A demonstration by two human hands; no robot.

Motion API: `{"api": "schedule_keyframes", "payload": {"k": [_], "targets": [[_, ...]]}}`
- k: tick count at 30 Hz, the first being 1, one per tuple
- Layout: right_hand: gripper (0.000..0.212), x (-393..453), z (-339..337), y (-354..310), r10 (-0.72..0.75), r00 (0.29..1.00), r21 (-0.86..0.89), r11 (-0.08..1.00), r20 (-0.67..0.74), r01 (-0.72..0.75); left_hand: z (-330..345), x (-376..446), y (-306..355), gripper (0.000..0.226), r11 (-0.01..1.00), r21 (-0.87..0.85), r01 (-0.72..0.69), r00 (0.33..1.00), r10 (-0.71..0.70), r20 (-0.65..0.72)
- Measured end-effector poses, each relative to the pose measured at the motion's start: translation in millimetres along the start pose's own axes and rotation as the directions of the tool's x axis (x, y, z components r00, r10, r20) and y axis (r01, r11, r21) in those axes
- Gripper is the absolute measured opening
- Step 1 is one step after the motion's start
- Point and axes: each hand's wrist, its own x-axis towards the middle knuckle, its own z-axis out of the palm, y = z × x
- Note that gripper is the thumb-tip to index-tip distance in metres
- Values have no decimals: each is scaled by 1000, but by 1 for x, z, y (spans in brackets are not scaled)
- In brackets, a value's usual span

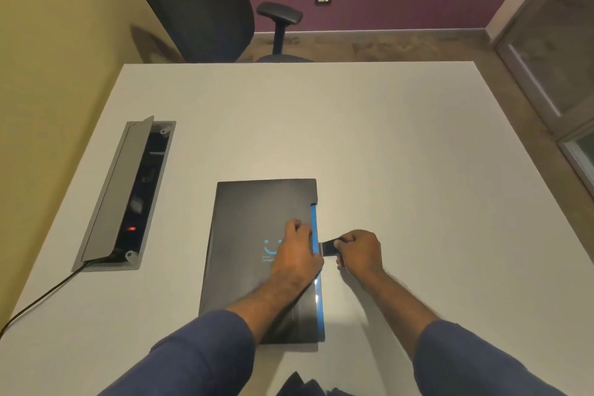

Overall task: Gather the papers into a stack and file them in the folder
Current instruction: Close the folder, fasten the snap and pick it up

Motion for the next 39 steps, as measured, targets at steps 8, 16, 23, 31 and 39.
{"api": "schedule_keyframes", "payload": {"k": [8, 16, 23, 31, 39], "targets": [[12, 14, -9, -4, -94, 995, -46, 995, -17, 94, 6, 5, -58, 71, 890, 404, -214, 976, 211, 52], [23, -10, 22, 15, -436, 867, -360, 789, 240, 497, 21, 6, -85, 91, 849, 458, -265, 963, 209, 170], [32, -4, 25, 17, -488, 831, -410, 723, 267, 557, 23, 8, -89, 94, 839, 464, -285, 958, 228, 177], [32, 6, 28, 10, -441, 838, -443, 713, 320, 544, 22, 9, -90, 94, 823, 482, -302, 952, 237, 192], [27, 10, 35, 8, -448, 841, -479, 691, 303, 541, 23, 9, -92, 94, 811, 493, -313, 950, 262, 172]]}}
